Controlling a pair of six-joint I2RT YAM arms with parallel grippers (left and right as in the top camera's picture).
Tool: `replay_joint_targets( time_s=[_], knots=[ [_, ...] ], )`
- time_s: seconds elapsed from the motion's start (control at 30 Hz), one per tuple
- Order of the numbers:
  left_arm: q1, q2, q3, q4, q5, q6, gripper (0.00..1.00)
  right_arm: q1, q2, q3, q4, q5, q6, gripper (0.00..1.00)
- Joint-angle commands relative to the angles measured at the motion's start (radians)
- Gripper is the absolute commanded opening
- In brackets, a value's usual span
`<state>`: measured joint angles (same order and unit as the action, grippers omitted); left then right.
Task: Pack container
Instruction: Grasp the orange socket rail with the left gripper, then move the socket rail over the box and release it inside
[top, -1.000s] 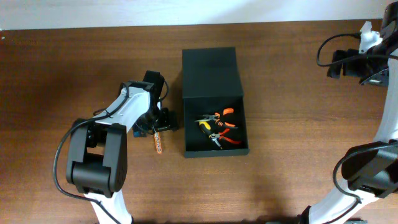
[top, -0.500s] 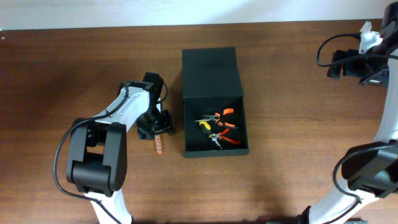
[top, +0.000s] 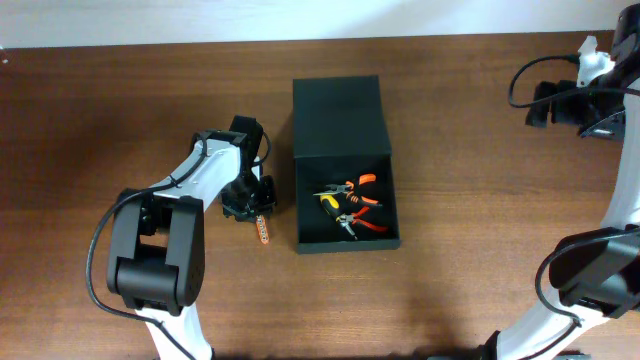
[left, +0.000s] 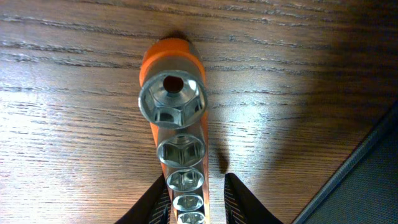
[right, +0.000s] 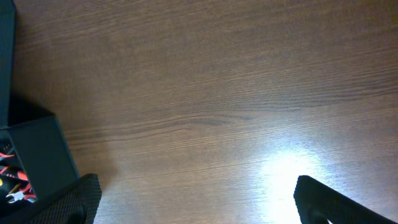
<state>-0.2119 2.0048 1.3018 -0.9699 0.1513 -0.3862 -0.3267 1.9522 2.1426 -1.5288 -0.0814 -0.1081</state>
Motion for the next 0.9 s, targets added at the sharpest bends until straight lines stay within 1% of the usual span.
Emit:
replay_joint_targets(
  time_s=[0.0,0.03,0.07,0.1,0.23,0.27,0.3,0.47,0.53,0.63,0.67,0.7,0.77,0.87],
  knots=[
    [-0.003,0.046,-0.017,0.022,0.024,0.005,0.26,-0.001,-0.01,-0.005,-0.001,-0.015,0.005,0.99],
    [-0.003,0.046,-0.017,0.024,0.024,0.005,0.24,-0.001,-0.01,-0.005,-0.001,-0.015,0.005,0.99],
    [-0.003,0.046,-0.017,0.029,0.016,0.005,0.18,-0.001,-0.01,-0.005,-0.001,-0.015,0.005,0.99],
    [-0.003,0.046,-0.017,0.031,0.008,0.005,0.15,-0.001,-0.01,-0.005,-0.001,-0.015,0.005,0.99],
    [-0.003,0.046,-0.017,0.036,-0.016,0.005,0.09,-0.001,-0.01,-0.005,-0.001,-0.015,0.005,0.99],
    [-0.003,0.045,-0.017,0.039,-0.023,0.005,0.04,-0.001,-0.01,-0.005,-0.001,-0.015,0.005,0.99],
    [-0.003,0.045,-0.016,0.04,-0.029,0.005,0.02,-0.001,-0.01,-0.005,-0.001,-0.015,0.005,0.99],
    [-0.003,0.035,0.032,0.017,-0.093,0.03,0.02,-0.001,-0.01,-0.005,-0.001,-0.015,0.005,0.99],
    [-0.003,0.016,0.084,-0.009,-0.093,0.074,0.02,-0.001,-0.01,-0.005,-0.001,-0.016,0.005,0.99],
    [-0.012,-0.052,0.209,-0.061,-0.108,0.149,0.02,-0.001,-0.01,-0.005,-0.003,-0.015,0.005,0.99],
    [-0.027,-0.096,0.283,-0.076,-0.117,0.2,0.02,-0.001,-0.01,-0.005,-0.004,-0.015,0.005,0.99],
    [-0.037,-0.114,0.317,-0.08,-0.117,0.232,0.02,-0.001,-0.01,-0.005,-0.004,-0.013,0.005,0.99],
    [-0.073,-0.155,0.399,-0.087,-0.114,0.341,0.02,-0.002,-0.01,-0.005,-0.003,-0.012,0.004,0.99],
    [-0.151,-0.187,0.492,-0.095,-0.114,0.536,0.02,-0.009,-0.01,-0.005,0.001,-0.012,0.005,0.99]
  ],
)
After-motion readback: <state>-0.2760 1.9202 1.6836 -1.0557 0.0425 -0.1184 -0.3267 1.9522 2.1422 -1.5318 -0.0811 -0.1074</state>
